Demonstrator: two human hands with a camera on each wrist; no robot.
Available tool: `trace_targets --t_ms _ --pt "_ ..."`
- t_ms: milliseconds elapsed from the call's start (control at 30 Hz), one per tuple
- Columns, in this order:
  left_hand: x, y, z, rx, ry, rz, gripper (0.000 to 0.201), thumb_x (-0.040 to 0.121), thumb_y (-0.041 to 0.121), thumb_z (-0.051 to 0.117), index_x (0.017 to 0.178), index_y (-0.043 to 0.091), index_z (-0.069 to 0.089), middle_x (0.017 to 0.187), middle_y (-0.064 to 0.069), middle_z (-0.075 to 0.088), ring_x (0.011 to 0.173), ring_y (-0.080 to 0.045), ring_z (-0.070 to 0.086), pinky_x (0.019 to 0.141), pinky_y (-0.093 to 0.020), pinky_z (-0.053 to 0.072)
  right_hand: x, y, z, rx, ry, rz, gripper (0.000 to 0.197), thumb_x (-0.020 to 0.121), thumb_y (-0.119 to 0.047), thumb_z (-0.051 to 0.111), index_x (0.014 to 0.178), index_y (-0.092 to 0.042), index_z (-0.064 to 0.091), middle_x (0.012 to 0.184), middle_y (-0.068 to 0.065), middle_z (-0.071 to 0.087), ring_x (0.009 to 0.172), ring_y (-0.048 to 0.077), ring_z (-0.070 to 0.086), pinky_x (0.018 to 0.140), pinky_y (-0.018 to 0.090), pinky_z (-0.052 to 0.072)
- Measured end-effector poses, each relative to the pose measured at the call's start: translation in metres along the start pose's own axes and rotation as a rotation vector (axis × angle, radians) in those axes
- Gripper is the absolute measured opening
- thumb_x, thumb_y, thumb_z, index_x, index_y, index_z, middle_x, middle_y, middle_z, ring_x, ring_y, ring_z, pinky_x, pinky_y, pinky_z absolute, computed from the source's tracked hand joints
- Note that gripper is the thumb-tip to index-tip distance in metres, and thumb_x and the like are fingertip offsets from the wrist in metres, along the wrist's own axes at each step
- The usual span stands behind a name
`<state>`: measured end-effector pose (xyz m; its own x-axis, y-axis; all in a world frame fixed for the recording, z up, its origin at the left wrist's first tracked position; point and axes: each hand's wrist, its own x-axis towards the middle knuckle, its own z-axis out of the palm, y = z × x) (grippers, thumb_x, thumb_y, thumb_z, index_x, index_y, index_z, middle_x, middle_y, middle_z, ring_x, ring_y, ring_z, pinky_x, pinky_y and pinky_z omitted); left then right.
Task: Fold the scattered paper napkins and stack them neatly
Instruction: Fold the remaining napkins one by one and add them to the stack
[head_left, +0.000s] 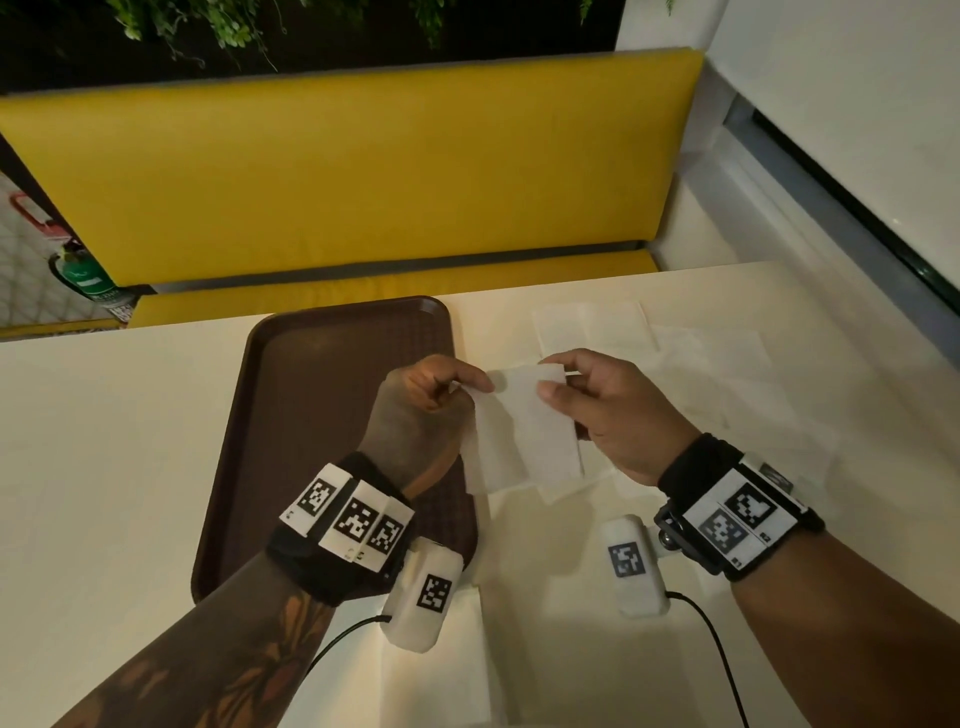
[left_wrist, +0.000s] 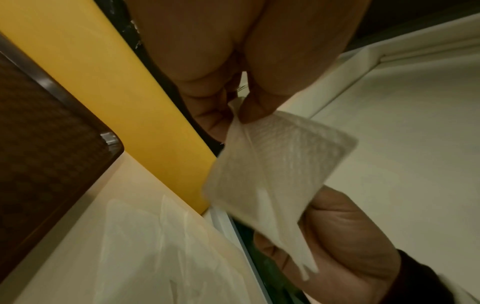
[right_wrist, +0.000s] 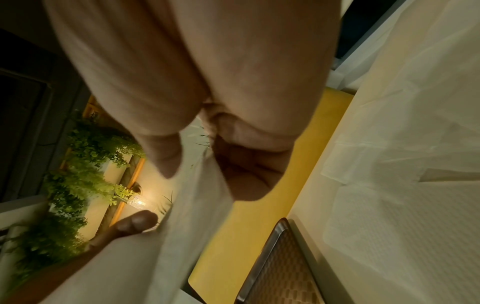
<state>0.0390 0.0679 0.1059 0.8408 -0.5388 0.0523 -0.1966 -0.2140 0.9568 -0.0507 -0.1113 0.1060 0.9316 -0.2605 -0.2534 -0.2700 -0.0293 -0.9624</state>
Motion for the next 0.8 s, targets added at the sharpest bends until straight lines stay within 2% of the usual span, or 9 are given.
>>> trace_targets --t_ms 67,167,233,300,367,433,567,700,800 --pt "-0.002 0.000 -0.002 -0.077 -0.007 -0.015 0.038 0.085 -0.016 0.045 0.085 0.016 0.066 0.092 -0.005 0.066 0.077 -0.009 0.064 0.064 -0.018 0.054 0.001 0.002 0.002 -0.038 0.033 -0.030 0.016 0.097 -0.011 0.054 0.112 -0.006 0.059 0.099 0.010 0.073 0.088 0.018 0.069 0.073 0.029 0.059" --pt "0.000 0.006 0.000 -0.413 0.040 -0.217 0.026 0.084 -0.002 0.049 0.107 0.007 0.058 0.093 -0.018 0.062 0.075 -0.024 0.062 0.057 -0.029 0.054 0.001 0.001 0.000 -0.054 0.065 -0.057 0.013 0.098 -0.009 0.053 0.107 -0.003 0.059 0.100 0.014 0.073 0.093 0.026 0.068 0.080 0.040 0.058" --pt "0.002 0.010 0.001 -0.524 0.106 -0.360 0.020 0.093 0.015 0.045 0.102 0.005 0.060 0.086 -0.017 0.059 0.068 -0.025 0.058 0.052 -0.028 0.052 0.002 0.000 -0.001 -0.048 0.065 -0.060 0.011 0.098 -0.008 0.053 0.105 -0.002 0.059 0.101 0.016 0.072 0.095 0.029 0.067 0.082 0.043 0.057" --pt "0.004 0.007 -0.003 -0.395 0.062 -0.370 0.031 0.097 0.029 0.046 0.097 0.004 0.064 0.087 -0.017 0.065 0.073 -0.028 0.063 0.062 -0.034 0.054 0.002 -0.002 0.000 -0.019 0.060 -0.063 0.010 0.097 -0.008 0.054 0.103 -0.001 0.058 0.097 0.017 0.071 0.090 0.028 0.068 0.079 0.043 0.057" --pt "0.001 0.006 -0.007 -0.156 -0.014 -0.248 0.014 0.092 0.021 0.057 0.090 0.009 0.065 0.088 -0.011 0.070 0.081 -0.025 0.067 0.068 -0.031 0.057 0.002 -0.006 -0.001 0.019 0.045 -0.066 0.011 0.095 -0.010 0.058 0.101 -0.002 0.059 0.082 0.011 0.070 0.076 0.020 0.067 0.070 0.035 0.057" --pt "0.001 0.003 -0.010 -0.112 -0.065 -0.204 0.003 0.087 0.012 0.063 0.086 0.014 0.064 0.086 -0.006 0.070 0.079 -0.020 0.068 0.064 -0.024 0.057 0.003 -0.011 -0.001 -0.048 0.019 -0.085 0.014 0.091 -0.017 0.064 0.103 -0.009 0.063 0.071 0.000 0.067 0.069 0.011 0.065 0.066 0.027 0.054" --pt "0.002 0.003 -0.006 -0.036 -0.096 -0.176 0.009 0.085 0.012 0.064 0.080 0.019 0.063 0.080 0.001 0.067 0.069 -0.009 0.066 0.058 -0.017 0.055 0.008 -0.015 0.003 -0.391 -0.042 -0.183 0.010 0.088 -0.021 0.069 0.095 -0.014 0.072 0.084 -0.003 0.071 0.082 0.006 0.065 0.077 0.014 0.049" --pt "-0.001 -0.001 -0.011 -0.040 -0.082 -0.188 0.008 0.087 0.014 0.062 0.081 0.018 0.064 0.083 -0.005 0.069 0.077 -0.021 0.066 0.067 -0.031 0.058 0.007 -0.014 0.000 -0.435 -0.080 -0.129 0.010 0.091 -0.018 0.066 0.087 -0.013 0.073 0.069 -0.006 0.068 0.057 0.000 0.058 0.058 0.014 0.046" --pt "-0.009 -0.004 -0.020 -0.126 -0.078 -0.234 0.003 0.086 0.010 0.062 0.086 0.009 0.065 0.081 -0.006 0.071 0.072 -0.014 0.068 0.062 -0.023 0.058 0.003 -0.012 0.001 -0.453 -0.111 -0.107 0.013 0.094 -0.016 0.062 0.083 -0.017 0.070 0.061 -0.001 0.066 0.048 0.003 0.052 0.052 0.015 0.044"
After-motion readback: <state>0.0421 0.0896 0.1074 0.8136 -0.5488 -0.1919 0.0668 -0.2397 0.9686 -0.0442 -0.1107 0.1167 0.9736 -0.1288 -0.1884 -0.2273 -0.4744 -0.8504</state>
